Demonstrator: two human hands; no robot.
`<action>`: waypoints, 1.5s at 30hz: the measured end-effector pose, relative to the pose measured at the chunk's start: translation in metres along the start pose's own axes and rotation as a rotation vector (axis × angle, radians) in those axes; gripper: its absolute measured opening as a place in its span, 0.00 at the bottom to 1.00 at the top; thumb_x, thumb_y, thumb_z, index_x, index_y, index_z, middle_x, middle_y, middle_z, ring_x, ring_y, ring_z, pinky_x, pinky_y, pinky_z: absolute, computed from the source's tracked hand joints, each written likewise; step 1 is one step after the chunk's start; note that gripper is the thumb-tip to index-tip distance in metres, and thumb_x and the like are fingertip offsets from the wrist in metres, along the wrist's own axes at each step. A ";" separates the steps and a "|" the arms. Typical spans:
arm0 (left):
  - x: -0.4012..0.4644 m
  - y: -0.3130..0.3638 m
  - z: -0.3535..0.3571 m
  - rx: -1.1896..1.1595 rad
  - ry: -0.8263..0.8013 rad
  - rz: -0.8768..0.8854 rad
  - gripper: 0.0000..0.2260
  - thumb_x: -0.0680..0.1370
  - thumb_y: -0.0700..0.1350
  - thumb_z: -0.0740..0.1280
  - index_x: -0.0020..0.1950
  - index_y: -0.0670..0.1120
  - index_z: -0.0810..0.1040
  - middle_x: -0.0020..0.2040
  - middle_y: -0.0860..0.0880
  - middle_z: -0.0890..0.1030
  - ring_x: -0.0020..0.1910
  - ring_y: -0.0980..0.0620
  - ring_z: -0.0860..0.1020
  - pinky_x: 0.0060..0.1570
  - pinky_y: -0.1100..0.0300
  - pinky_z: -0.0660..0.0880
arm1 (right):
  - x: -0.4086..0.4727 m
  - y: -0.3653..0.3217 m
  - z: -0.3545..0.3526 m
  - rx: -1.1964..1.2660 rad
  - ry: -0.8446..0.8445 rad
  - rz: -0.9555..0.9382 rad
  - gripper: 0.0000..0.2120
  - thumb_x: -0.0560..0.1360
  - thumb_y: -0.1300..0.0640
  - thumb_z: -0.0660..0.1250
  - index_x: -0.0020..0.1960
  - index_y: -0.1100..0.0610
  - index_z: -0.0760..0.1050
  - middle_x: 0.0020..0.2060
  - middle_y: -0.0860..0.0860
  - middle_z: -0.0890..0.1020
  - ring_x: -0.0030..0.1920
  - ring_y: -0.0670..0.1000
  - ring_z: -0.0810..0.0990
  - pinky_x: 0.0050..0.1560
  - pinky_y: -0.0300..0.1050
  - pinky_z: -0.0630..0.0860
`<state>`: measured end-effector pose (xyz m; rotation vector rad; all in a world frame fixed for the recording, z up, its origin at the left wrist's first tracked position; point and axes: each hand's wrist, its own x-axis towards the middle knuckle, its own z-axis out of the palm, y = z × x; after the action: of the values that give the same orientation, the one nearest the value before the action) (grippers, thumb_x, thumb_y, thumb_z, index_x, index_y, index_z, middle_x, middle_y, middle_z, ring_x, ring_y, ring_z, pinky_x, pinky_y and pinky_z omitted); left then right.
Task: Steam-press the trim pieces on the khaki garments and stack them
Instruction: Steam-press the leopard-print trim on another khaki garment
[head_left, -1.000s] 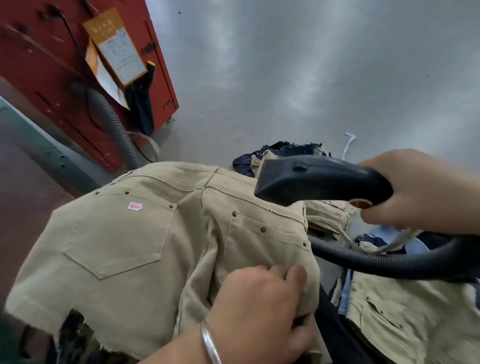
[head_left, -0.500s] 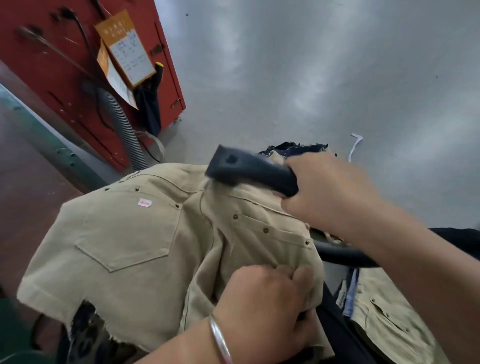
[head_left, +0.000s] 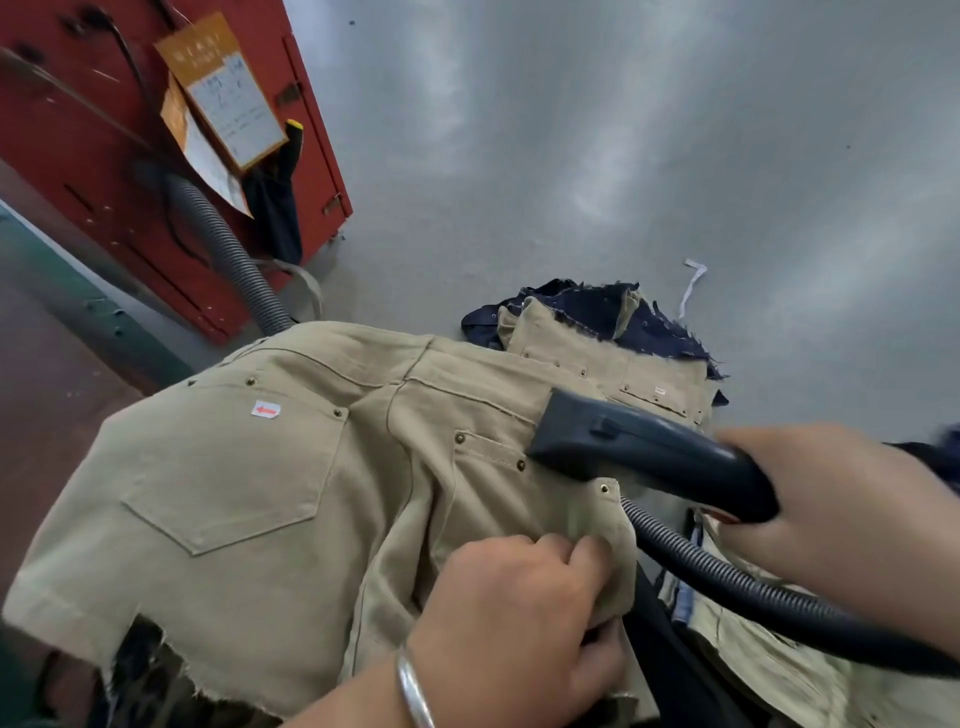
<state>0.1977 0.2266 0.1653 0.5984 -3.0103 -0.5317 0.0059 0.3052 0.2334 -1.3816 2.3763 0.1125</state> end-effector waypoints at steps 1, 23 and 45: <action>0.000 0.000 0.000 0.012 -0.003 0.004 0.13 0.66 0.60 0.62 0.38 0.52 0.75 0.29 0.54 0.76 0.25 0.53 0.75 0.22 0.62 0.65 | 0.002 -0.005 0.003 -0.027 0.010 0.013 0.05 0.66 0.44 0.66 0.38 0.38 0.70 0.27 0.41 0.77 0.27 0.38 0.72 0.24 0.34 0.61; -0.014 -0.016 -0.009 0.042 0.166 -0.205 0.11 0.69 0.56 0.60 0.34 0.50 0.72 0.28 0.53 0.74 0.23 0.53 0.74 0.20 0.64 0.63 | -0.006 0.034 0.006 0.471 0.083 0.162 0.10 0.65 0.60 0.75 0.35 0.50 0.74 0.20 0.48 0.79 0.17 0.44 0.74 0.17 0.41 0.71; -0.023 -0.027 -0.007 0.014 0.108 -0.276 0.10 0.71 0.50 0.56 0.37 0.49 0.75 0.31 0.54 0.76 0.24 0.51 0.75 0.20 0.62 0.66 | 0.060 0.000 0.008 0.481 0.177 0.113 0.06 0.68 0.56 0.72 0.39 0.52 0.75 0.23 0.49 0.79 0.24 0.49 0.80 0.26 0.43 0.77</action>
<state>0.2291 0.2099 0.1638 1.0177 -2.8483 -0.4708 -0.0179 0.2575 0.2038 -1.0629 2.4022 -0.5369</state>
